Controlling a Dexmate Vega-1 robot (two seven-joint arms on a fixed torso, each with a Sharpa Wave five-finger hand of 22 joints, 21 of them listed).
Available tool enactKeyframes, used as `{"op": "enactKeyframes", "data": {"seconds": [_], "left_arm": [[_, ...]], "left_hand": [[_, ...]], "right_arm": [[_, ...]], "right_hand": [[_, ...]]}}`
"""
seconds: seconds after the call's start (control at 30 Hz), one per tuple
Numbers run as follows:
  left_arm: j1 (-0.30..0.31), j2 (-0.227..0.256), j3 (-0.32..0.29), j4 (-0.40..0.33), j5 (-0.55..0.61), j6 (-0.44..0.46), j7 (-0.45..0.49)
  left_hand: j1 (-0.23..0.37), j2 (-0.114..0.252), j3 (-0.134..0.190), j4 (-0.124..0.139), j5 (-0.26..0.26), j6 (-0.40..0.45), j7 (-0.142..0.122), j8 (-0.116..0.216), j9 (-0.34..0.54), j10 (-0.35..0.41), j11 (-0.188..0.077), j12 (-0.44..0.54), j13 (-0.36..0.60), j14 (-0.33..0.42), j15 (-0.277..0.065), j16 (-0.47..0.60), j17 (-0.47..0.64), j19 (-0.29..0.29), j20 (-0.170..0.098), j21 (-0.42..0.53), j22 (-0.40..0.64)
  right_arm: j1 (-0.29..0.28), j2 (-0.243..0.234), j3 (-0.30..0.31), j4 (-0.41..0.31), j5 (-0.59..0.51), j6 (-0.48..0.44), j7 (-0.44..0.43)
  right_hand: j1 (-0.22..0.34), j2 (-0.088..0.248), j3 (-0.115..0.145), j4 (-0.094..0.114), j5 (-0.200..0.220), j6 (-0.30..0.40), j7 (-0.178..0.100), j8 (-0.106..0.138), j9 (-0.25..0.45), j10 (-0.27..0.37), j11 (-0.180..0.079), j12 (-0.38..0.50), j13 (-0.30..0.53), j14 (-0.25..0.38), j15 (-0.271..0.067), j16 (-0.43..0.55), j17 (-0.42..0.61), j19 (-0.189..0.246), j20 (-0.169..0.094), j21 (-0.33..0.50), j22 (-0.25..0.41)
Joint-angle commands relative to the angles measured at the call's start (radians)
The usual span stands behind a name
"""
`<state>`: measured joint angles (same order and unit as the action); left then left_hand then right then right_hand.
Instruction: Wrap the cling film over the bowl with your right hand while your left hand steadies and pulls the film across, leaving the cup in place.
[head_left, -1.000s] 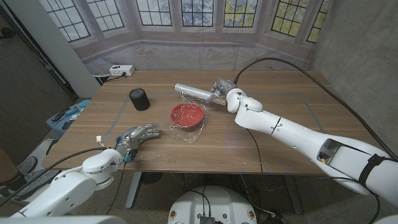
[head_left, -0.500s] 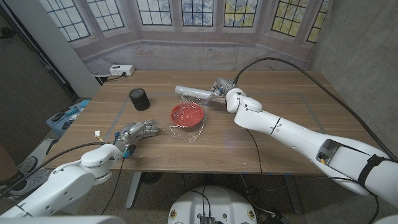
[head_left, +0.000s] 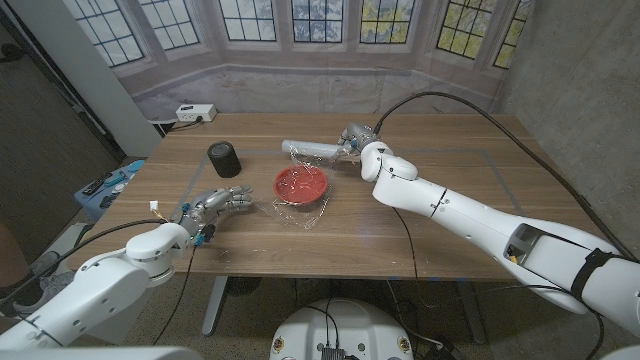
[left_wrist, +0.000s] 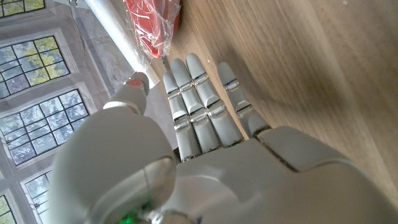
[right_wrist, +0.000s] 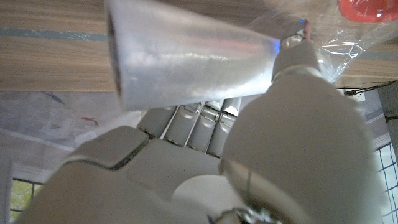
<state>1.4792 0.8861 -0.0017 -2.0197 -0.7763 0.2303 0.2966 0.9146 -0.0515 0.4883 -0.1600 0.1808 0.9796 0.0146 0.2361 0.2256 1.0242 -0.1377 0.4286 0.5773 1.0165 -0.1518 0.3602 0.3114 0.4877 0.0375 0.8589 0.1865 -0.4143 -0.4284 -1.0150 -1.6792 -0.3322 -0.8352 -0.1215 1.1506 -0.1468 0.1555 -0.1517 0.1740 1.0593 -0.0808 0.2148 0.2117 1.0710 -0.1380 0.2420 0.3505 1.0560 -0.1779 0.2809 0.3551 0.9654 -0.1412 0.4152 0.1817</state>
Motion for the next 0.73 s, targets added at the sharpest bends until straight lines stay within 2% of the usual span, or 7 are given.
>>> {"op": "enactKeyframes", "data": {"seconds": [0.03,0.47,0.73], "left_arm": [[-0.024,0.009,0.001,0.025,0.013,-0.008,-0.029],[-0.037,0.025,-0.001,0.032,0.013,-0.002,-0.059],[-0.087,0.033,0.036,0.042,0.019,0.019,-0.073]], "left_hand": [[0.201,0.187,0.001,-0.005,0.0,0.006,-0.001,0.002,0.004,0.006,-0.004,-0.001,0.002,0.01,-0.003,0.004,0.003,0.009,0.001,0.005,0.0],[0.205,0.186,0.0,-0.005,0.0,0.008,-0.002,0.002,0.004,0.007,-0.004,-0.001,0.004,0.009,-0.004,0.004,0.005,0.008,0.001,0.009,0.0],[0.205,0.186,0.0,-0.004,0.0,0.007,-0.004,0.001,0.005,0.007,-0.005,-0.002,0.004,0.008,-0.004,0.004,0.005,0.009,0.001,0.011,0.0]], "right_arm": [[-0.001,0.014,0.006,0.021,-0.003,0.003,-0.039],[-0.035,0.014,0.037,-0.01,0.004,-0.019,-0.091],[-0.055,-0.002,0.06,-0.026,0.019,-0.017,-0.115]], "right_hand": [[0.225,0.23,-0.001,-0.001,0.006,0.04,-0.034,0.005,0.006,0.005,0.001,0.005,0.004,0.013,-0.065,-0.001,0.003,-0.005,-0.038,0.008,0.003],[0.226,0.23,-0.002,-0.001,0.006,0.041,-0.034,0.005,0.006,0.004,-0.001,0.004,0.004,0.013,-0.065,-0.002,0.004,-0.006,-0.038,0.009,0.003],[0.226,0.229,-0.003,-0.001,0.006,0.041,-0.031,0.005,0.006,0.005,0.0,0.004,0.004,0.014,-0.065,-0.002,0.004,-0.005,-0.039,0.01,0.003]]}}
